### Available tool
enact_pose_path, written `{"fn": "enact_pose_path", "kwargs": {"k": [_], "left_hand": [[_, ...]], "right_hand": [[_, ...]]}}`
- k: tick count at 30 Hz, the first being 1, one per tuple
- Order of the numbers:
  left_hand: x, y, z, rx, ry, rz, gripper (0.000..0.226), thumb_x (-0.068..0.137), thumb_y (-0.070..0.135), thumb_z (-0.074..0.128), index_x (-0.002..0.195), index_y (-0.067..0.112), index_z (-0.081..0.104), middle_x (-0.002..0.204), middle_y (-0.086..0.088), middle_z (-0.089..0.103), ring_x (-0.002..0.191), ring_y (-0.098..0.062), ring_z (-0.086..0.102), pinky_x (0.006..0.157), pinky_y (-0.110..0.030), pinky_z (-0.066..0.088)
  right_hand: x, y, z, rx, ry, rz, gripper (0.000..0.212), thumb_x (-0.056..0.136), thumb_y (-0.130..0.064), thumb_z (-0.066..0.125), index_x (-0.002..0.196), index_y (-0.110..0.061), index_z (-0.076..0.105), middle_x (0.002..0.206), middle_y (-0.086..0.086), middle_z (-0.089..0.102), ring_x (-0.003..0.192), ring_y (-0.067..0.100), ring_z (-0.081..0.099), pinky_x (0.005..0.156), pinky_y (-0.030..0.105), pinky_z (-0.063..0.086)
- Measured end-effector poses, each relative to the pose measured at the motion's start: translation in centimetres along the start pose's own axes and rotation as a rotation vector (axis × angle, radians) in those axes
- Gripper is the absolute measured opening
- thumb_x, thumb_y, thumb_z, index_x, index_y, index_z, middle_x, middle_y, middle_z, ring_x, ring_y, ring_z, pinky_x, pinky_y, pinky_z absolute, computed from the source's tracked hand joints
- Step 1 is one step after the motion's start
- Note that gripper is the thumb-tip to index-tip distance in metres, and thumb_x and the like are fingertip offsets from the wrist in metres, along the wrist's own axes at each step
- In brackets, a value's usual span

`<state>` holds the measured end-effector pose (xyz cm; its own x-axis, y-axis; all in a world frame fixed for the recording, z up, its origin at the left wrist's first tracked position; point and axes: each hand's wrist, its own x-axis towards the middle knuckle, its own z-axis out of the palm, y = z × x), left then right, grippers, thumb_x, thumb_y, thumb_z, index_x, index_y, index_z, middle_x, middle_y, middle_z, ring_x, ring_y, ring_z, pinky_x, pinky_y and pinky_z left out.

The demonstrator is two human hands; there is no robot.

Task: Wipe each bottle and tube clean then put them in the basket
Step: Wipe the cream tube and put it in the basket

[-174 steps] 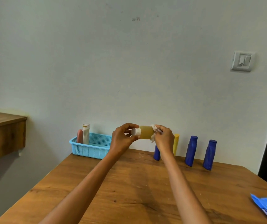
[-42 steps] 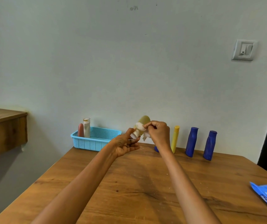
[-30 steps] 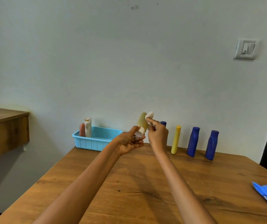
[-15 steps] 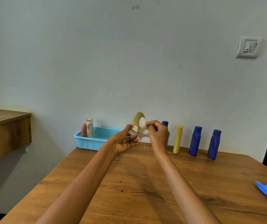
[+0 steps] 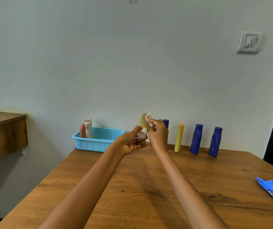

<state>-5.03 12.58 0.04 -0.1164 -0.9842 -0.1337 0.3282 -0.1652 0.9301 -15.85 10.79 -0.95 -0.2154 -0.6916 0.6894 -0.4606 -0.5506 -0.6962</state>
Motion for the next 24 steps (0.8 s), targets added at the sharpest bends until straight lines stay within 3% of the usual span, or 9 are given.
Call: {"fn": "enact_pose_path", "kwargs": {"k": [4, 7, 12, 14, 16, 19, 21, 24], "left_hand": [[0.1, 0.1, -0.2, -0.039, 0.027, 0.003, 0.025, 0.090, 0.026, 0.059, 0.088, 0.001, 0.055, 0.076, -0.013, 0.060, 0.068, -0.021, 0.056, 0.075, -0.036, 0.052], [0.3, 0.2, -0.6, -0.043, 0.039, -0.001, 0.025, 0.090, 0.027, 0.059, 0.092, 0.002, 0.054, 0.076, -0.012, 0.060, 0.070, -0.021, 0.057, 0.072, -0.035, 0.054], [0.1, 0.3, -1.3, -0.057, 0.038, -0.005, 0.026, 0.088, 0.025, 0.061, 0.098, 0.002, 0.054, 0.074, -0.010, 0.060, 0.071, -0.020, 0.059, 0.071, -0.036, 0.056], [0.0, 0.4, -1.3, -0.044, 0.011, -0.020, 0.028, 0.088, 0.026, 0.061, 0.100, 0.001, 0.056, 0.075, -0.009, 0.061, 0.071, -0.020, 0.059, 0.067, -0.035, 0.057], [-0.1, 0.4, -1.5, -0.024, -0.016, -0.047, 0.036, 0.088, 0.028, 0.060, 0.107, -0.002, 0.057, 0.075, -0.009, 0.061, 0.069, -0.020, 0.058, 0.066, -0.034, 0.058], [-0.1, 0.3, -1.7, 0.006, -0.072, -0.087, 0.046, 0.089, 0.030, 0.057, 0.117, -0.006, 0.055, 0.069, -0.009, 0.059, 0.067, -0.020, 0.057, 0.065, -0.034, 0.058], [0.0, 0.1, -1.6, 0.021, -0.091, -0.095, 0.046, 0.089, 0.030, 0.056, 0.118, -0.006, 0.055, 0.065, -0.008, 0.059, 0.067, -0.019, 0.057, 0.066, -0.034, 0.058], [0.0, -0.2, -1.0, 0.085, -0.080, -0.076, 0.040, 0.091, 0.029, 0.054, 0.109, -0.006, 0.059, 0.067, -0.008, 0.058, 0.066, -0.018, 0.056, 0.064, -0.029, 0.058]], "right_hand": [[-0.6, -0.5, 0.4, 0.058, 0.082, -0.015, 0.018, 0.089, -0.008, 0.060, 0.103, -0.007, 0.071, 0.093, 0.008, 0.068, 0.069, 0.002, 0.054, 0.058, 0.002, 0.042], [-1.2, -0.9, 0.3, 0.101, 0.094, -0.032, 0.014, 0.087, -0.010, 0.063, 0.093, -0.005, 0.074, 0.085, 0.008, 0.070, 0.066, 0.004, 0.056, 0.057, 0.004, 0.042], [-1.4, -1.6, -0.2, 0.143, -0.016, 0.003, 0.019, 0.086, -0.001, 0.055, 0.078, -0.001, 0.072, 0.078, 0.005, 0.069, 0.067, 0.001, 0.057, 0.057, 0.002, 0.042], [-0.9, -1.5, -0.5, 0.203, 0.039, 0.061, 0.023, 0.087, 0.001, 0.050, 0.076, -0.005, 0.068, 0.073, 0.000, 0.066, 0.064, 0.003, 0.055, 0.053, 0.005, 0.041], [-0.2, -0.9, -1.1, 0.283, 0.156, 0.118, 0.022, 0.088, 0.000, 0.049, 0.087, -0.012, 0.066, 0.080, -0.003, 0.064, 0.073, 0.011, 0.058, 0.058, 0.009, 0.044], [1.0, 0.0, -1.9, 0.270, 0.222, 0.131, 0.034, 0.090, 0.002, 0.048, 0.117, -0.014, 0.060, 0.115, 0.001, 0.061, 0.105, 0.012, 0.057, 0.087, 0.025, 0.052], [1.5, 0.4, -2.2, 0.194, 0.150, 0.142, 0.041, 0.092, 0.003, 0.046, 0.129, -0.013, 0.053, 0.129, 0.004, 0.055, 0.116, 0.014, 0.052, 0.097, 0.029, 0.048], [1.4, 0.5, -2.0, 0.070, -0.064, 0.161, 0.045, 0.094, 0.002, 0.042, 0.137, -0.013, 0.046, 0.136, 0.006, 0.049, 0.125, 0.020, 0.047, 0.097, 0.023, 0.042]]}}
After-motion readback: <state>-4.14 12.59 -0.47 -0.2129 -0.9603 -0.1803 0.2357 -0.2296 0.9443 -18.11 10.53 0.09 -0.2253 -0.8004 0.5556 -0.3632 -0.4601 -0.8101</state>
